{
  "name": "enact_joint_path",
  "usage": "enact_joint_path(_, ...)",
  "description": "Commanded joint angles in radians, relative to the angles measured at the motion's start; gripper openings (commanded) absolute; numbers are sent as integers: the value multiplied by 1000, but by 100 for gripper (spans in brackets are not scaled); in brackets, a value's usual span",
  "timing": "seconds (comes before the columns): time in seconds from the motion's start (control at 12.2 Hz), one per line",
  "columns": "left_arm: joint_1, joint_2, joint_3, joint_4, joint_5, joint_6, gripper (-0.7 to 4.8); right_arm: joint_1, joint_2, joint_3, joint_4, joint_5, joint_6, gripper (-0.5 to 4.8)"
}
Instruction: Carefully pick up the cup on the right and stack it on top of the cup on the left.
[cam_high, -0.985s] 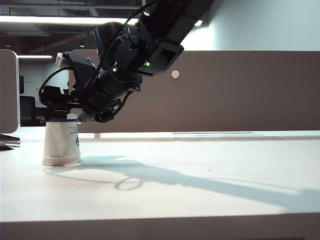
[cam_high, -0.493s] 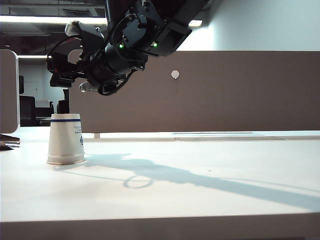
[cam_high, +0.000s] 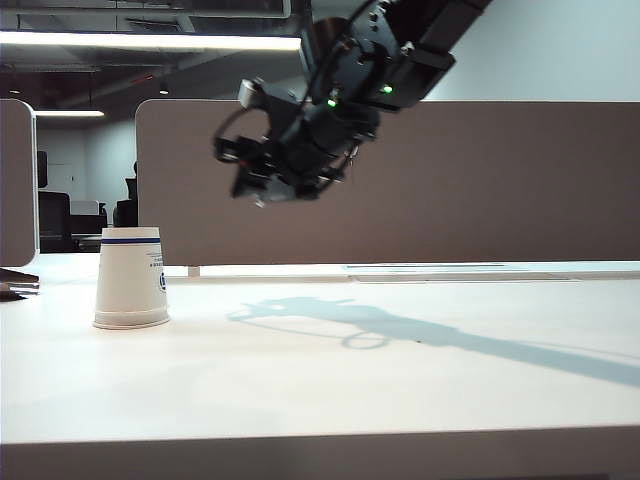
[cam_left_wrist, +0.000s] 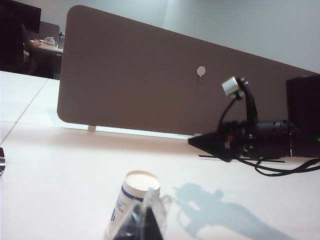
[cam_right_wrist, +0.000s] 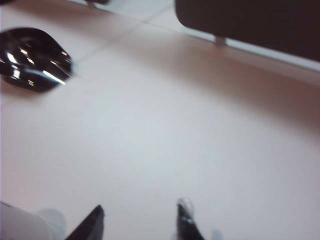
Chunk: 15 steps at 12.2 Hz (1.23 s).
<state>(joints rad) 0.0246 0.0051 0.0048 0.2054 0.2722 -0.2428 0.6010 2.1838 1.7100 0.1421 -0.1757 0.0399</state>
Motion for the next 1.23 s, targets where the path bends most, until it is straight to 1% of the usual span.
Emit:
enact_joint_path(0.08, 0, 0, 2, 13, 1, 0, -6, -20, -9, 3, -45, 2, 4, 163)
enact_joint_path(0.16, 0, 0, 2, 13, -1, 0, -6, -26, -9, 3, -55, 1, -3, 146)
enact_joint_path(0.25, 0, 0, 2, 13, -5, 0, -6, -31, -9, 3, -58, 2, -20, 142)
enact_joint_path(0.33, 0, 0, 2, 14, -6, 0, -6, -37, -10, 3, -56, -4, -42, 142)
enact_joint_path(0.41, 0, 0, 2, 15, -7, 1, -6, -39, -27, 3, -55, 27, -89, 143)
enact_joint_path(0.66, 0, 0, 3, 22, -33, 1, -6, -50, -54, 3, -61, 53, -105, 143)
enact_joint_path(0.74, 0, 0, 4, 21, -33, 1, -6, -72, -93, 3, -94, 82, -132, 143)
enact_joint_path(1.23, 0, 0, 4, 21, -33, 0, -6, -109, -155, 1, -212, 97, -174, 143)
